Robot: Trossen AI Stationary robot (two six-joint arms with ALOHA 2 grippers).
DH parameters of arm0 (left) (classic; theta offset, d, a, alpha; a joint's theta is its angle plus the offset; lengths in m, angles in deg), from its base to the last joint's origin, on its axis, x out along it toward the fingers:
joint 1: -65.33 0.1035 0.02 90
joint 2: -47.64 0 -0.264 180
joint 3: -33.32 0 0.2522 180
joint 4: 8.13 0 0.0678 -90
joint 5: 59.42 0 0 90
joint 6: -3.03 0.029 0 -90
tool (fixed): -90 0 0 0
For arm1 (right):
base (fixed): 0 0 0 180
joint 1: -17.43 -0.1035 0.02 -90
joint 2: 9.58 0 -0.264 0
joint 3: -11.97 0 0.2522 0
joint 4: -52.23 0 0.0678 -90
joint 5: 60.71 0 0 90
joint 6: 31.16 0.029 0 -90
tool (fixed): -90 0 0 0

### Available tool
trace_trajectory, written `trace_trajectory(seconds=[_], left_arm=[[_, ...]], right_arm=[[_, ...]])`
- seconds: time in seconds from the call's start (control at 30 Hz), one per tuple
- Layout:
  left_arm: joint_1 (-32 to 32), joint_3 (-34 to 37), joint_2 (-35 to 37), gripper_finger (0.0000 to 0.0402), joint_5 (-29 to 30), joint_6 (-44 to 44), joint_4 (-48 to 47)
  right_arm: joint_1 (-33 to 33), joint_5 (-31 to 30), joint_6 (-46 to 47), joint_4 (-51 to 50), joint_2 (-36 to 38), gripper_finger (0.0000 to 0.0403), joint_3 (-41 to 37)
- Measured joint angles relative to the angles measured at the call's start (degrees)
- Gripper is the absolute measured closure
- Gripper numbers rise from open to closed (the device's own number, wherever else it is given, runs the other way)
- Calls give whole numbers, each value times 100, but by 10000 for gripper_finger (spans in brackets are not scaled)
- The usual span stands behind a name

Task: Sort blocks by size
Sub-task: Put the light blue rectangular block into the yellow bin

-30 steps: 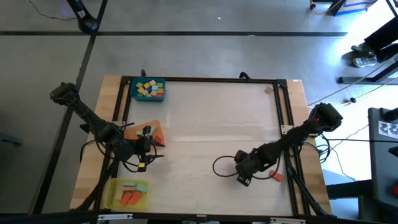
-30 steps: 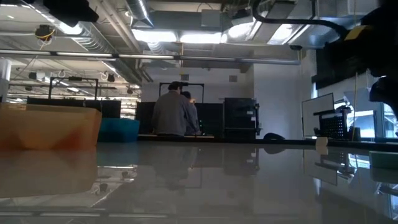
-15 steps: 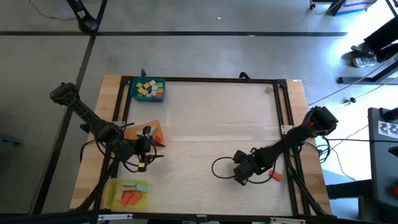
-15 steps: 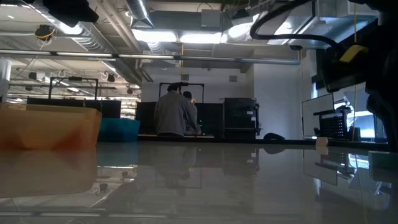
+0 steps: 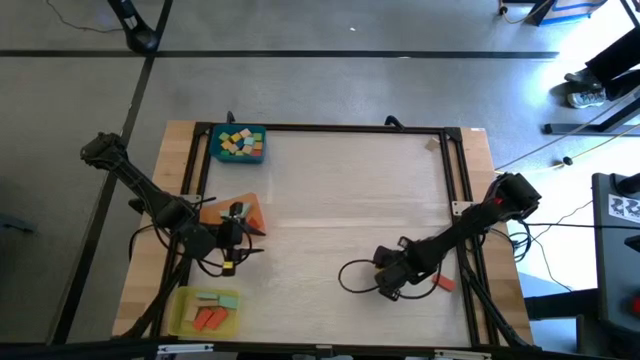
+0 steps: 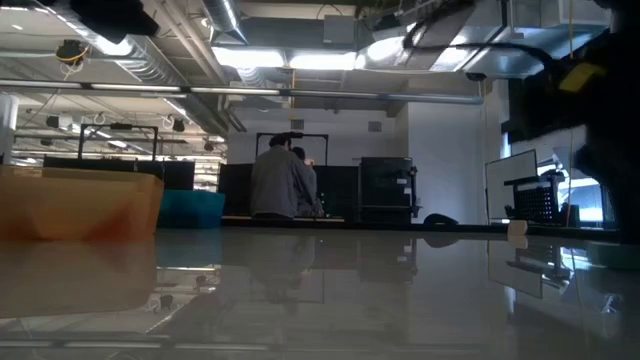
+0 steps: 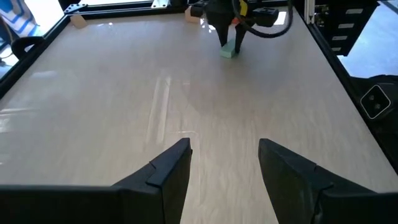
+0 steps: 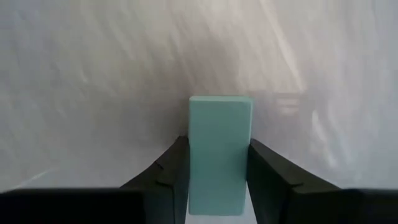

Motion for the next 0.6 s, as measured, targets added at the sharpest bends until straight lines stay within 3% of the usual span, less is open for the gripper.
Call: trace_trajectory(seconds=[0.23,0.6], left_arm=[[209,0,-2,224,0,29,0],[276,0,0,224,0,48,-2]], right_arm=[[93,-886,-1286,73,-12,275,642],[823,-1390,-3875,652,-1,274,1777]])
